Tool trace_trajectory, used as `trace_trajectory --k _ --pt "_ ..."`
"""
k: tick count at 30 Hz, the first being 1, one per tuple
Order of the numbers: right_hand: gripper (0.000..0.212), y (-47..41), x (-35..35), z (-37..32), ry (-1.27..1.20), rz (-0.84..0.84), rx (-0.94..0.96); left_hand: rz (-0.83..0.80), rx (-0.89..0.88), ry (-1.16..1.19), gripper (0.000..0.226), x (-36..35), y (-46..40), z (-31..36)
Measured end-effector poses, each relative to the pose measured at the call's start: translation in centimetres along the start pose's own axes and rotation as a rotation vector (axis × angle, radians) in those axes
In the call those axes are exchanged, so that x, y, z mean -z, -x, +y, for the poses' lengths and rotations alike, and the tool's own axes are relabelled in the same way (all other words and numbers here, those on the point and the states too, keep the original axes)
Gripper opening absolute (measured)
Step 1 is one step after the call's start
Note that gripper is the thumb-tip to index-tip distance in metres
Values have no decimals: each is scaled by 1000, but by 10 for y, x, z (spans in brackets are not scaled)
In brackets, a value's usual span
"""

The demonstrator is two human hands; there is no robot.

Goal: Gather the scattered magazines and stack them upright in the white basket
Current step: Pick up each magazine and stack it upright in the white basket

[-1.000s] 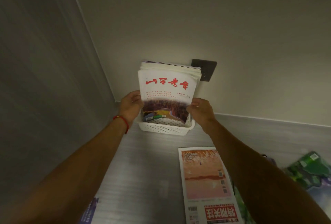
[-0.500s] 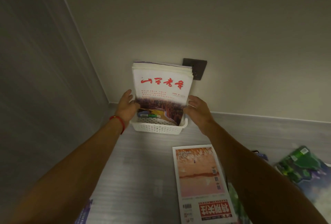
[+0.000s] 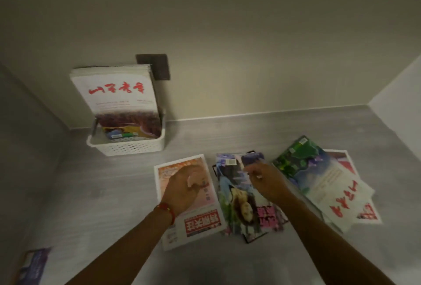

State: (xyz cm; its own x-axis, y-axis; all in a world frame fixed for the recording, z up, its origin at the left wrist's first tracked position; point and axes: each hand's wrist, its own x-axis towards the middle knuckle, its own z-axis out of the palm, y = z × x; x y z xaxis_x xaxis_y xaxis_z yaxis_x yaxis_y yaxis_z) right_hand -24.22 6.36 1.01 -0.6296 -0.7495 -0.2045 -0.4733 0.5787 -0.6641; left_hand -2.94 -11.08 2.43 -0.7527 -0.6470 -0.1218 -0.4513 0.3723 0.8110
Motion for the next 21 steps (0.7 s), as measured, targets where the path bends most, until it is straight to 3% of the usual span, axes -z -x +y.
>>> trace_trajectory --k 4,9,15,18,21 --pt "21 45 54 97 82 159 -190 -267 -83 -136 53 -82 5 29" --pt "22 88 115 195 241 231 -404 -482 -107 -397 64 -169 1 54" --pt "61 71 161 274 217 273 -661 -578 -68 -748 72 -220 4 58" --pt "57 63 173 293 159 293 -746 -550 -117 -779 71 -229 10 60" --pt "53 67 168 301 275 288 -695 -523 -115 -786 72 -230 13 51"
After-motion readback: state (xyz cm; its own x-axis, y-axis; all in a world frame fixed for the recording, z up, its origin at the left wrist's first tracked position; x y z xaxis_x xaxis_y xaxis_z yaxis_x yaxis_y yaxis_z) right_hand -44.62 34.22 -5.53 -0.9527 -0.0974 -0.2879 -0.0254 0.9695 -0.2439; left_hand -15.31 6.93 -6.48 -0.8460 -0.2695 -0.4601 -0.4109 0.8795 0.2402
